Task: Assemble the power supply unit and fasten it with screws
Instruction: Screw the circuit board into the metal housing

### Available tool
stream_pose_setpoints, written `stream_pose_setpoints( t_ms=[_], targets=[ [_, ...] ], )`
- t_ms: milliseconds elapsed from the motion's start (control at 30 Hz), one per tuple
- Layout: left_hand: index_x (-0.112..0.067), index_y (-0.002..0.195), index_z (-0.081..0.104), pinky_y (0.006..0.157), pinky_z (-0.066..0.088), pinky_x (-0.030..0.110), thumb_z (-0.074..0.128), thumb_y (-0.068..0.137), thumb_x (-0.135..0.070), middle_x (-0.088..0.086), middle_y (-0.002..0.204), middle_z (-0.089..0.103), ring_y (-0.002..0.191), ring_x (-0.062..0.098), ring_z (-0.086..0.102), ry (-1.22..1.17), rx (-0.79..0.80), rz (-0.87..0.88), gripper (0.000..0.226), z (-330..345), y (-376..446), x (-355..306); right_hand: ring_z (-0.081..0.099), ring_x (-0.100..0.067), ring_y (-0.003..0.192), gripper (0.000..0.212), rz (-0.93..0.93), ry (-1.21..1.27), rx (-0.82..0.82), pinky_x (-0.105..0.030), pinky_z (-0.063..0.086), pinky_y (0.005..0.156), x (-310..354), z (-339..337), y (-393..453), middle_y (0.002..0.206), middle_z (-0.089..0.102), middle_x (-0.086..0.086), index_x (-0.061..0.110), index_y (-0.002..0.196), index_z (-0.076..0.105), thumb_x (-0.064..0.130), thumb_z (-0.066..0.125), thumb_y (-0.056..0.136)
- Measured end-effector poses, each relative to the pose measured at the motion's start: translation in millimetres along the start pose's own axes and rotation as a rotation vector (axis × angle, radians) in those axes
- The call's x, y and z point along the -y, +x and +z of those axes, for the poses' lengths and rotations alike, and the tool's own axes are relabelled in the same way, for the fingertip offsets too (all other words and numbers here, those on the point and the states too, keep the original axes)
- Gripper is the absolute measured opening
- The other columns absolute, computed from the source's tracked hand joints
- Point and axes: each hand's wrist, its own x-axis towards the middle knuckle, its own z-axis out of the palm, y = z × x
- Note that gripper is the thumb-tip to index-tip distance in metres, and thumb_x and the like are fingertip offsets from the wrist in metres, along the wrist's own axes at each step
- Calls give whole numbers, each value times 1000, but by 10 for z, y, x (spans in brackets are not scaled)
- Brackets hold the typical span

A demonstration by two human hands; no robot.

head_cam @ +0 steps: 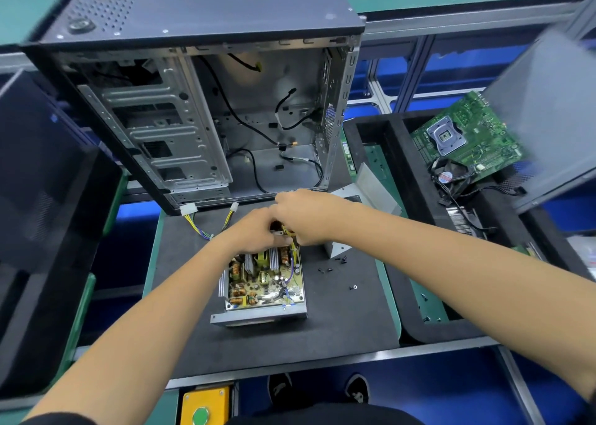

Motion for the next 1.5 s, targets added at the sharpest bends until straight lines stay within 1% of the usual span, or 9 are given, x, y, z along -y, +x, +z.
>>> stream_pose_setpoints(
  t_ms=[233,400,567,733,933,1100,1267,1367,1500],
  targets=[
    [-17,97,63,78,46,33,73,83,-24,3,100,65,94,22,58,28,2,8,19,-10,-11,-14,58,-26,81,25,85,-61,20,-35,35,58,41,7,4,105,49,-8,8,113,50,27,51,98],
    [-21,92,60,68,42,25,74,82,-19,-12,84,59,86,17,54,-8,5,25,17,-8,-25,-35,44,-19,65,23,16,1,65,-31,34,55,85,-66,8,107,50,-11,6,109,55,13,60,87],
    [-15,103,68,87,46,34,73,84,-26,0,105,67,101,19,56,27,23,1,23,-14,-12,-18,47,-21,72,18,115,-114,59,-29,33,53,109,-94,19,107,59,-9,8,108,60,13,47,96],
    [-17,101,61,72,42,31,72,83,-26,-2,96,61,90,19,55,34,10,0,23,-9,-6,-4,51,-23,66,28,44,28,169,-33,38,55,91,-93,16,118,38,-13,4,115,46,18,55,93],
    [-15,108,68,87,48,36,74,83,-24,2,107,67,100,21,59,14,14,7,27,-11,-18,-8,48,-22,69,16,82,-62,57,-31,38,58,134,-114,30,102,62,-11,8,104,61,11,54,91],
    [-24,86,58,65,42,29,72,82,-25,-6,87,60,84,19,55,41,3,1,15,-11,-9,-8,55,-24,71,29,81,9,121,-32,38,58,133,-64,31,113,44,-11,4,115,51,18,56,91],
    [-19,104,66,86,47,35,74,83,-24,-1,105,65,100,20,58,-1,20,13,23,-5,-11,2,51,-22,72,18,57,-67,68,-30,42,62,123,-102,82,103,59,-11,8,106,62,15,59,90],
    [-26,94,66,85,45,33,73,85,-25,-8,98,64,98,17,56,16,33,22,11,-12,-8,11,48,-21,67,17,108,-84,57,-32,38,56,107,-75,83,99,59,-9,11,107,61,19,51,96],
    [-13,104,64,80,49,37,72,83,-28,1,102,66,95,21,60,34,6,15,27,-14,-12,-7,49,-24,69,29,125,113,111,-33,35,53,62,-76,56,107,42,-9,6,112,45,21,57,91]
  ],
)
